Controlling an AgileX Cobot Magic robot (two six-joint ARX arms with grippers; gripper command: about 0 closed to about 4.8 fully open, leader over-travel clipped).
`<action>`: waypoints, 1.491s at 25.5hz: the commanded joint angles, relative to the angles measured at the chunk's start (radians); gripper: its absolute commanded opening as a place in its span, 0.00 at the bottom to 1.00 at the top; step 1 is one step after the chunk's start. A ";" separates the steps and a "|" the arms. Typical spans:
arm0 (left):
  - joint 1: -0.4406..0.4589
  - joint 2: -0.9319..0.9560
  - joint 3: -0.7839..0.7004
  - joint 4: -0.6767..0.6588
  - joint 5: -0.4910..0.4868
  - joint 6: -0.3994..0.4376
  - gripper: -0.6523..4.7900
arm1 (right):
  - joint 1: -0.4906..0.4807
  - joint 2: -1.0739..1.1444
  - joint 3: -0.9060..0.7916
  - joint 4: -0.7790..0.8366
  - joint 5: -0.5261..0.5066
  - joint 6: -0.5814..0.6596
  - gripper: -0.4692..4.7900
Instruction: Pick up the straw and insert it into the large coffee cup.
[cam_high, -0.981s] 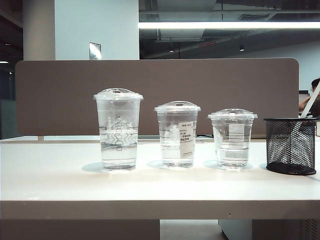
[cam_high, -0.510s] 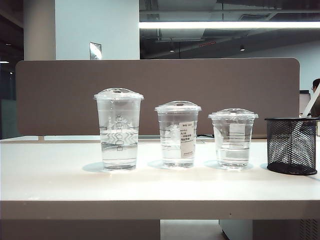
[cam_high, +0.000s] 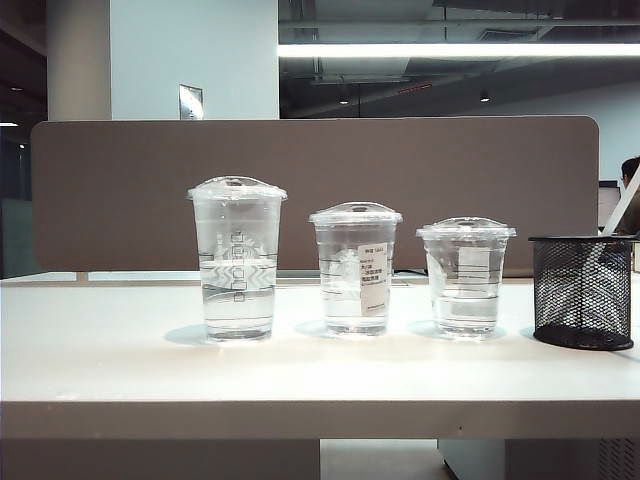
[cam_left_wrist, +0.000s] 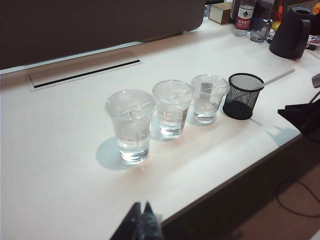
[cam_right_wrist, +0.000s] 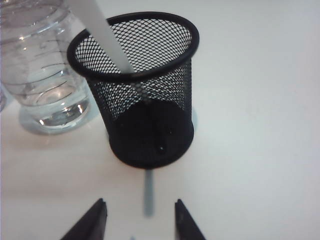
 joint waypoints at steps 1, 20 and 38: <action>0.001 0.002 0.002 -0.010 0.005 0.000 0.11 | 0.001 0.180 0.005 0.384 -0.002 0.000 0.46; 0.001 0.002 0.002 -0.010 0.004 0.000 0.11 | 0.002 0.541 0.074 0.863 -0.037 0.000 0.18; 0.001 0.002 0.002 -0.010 0.004 0.000 0.11 | 0.021 0.081 0.753 -0.336 -0.320 -0.089 0.10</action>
